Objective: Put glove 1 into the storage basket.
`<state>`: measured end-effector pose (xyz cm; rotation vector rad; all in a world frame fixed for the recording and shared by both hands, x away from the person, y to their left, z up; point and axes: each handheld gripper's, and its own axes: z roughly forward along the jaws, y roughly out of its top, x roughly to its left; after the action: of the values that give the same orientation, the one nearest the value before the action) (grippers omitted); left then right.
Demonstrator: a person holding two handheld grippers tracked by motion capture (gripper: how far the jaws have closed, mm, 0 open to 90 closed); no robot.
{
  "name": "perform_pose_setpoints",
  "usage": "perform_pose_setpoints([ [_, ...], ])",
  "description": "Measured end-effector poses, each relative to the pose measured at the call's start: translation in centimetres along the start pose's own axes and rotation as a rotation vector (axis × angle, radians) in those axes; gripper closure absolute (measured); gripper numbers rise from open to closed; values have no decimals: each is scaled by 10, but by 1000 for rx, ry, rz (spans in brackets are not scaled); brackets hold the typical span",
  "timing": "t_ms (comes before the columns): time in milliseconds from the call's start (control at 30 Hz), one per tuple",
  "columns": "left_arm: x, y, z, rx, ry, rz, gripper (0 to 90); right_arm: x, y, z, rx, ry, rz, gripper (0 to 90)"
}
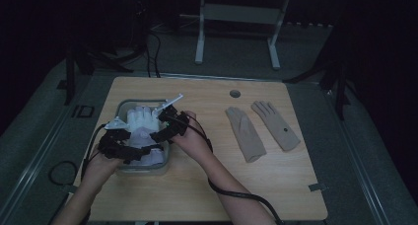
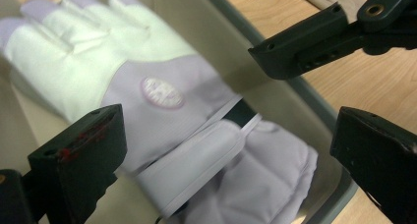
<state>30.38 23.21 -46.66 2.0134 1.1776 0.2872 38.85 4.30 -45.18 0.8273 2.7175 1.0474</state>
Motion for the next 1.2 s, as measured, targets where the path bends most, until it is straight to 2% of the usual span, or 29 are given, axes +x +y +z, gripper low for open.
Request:
perform_pose_setpoints([
  [100, -7, 3, 1, -18, -3, 17, 7, -2, -2, -7, -9, -11, -1, 163],
  [200, -21, 8, 4, -44, -38, 40, 7, -10, -8, -20, -22, -22, 6, 163],
  [267, -24, 9, 6, -47, -44, 45, 7, -12, -10, -22, -23, -27, 5, 162],
  [400, -39, 12, 15, -75, -92, 56, 7, -22, -22, -35, -20, -45, 7, 160],
  [667, -59, 15, 30, -85, -120, 84, 8, -40, -42, -50, -14, -81, 24, 157],
  [767, -63, 15, 33, -95, -136, 80, 7, -44, -48, -56, -9, -91, 21, 157],
  [867, -72, 15, 40, -102, -152, 108, 7, -52, -58, -69, -12, -110, 18, 153],
  [1067, -86, 13, 53, -109, -196, 138, 7, -57, -74, -84, -27, -123, 16, 152],
  [1167, -90, 12, 57, -118, -215, 146, 7, -58, -80, -86, -26, -127, 14, 152],
  [1200, -93, 12, 59, -122, -221, 160, 7, -59, -83, -87, -24, -129, 19, 152],
])
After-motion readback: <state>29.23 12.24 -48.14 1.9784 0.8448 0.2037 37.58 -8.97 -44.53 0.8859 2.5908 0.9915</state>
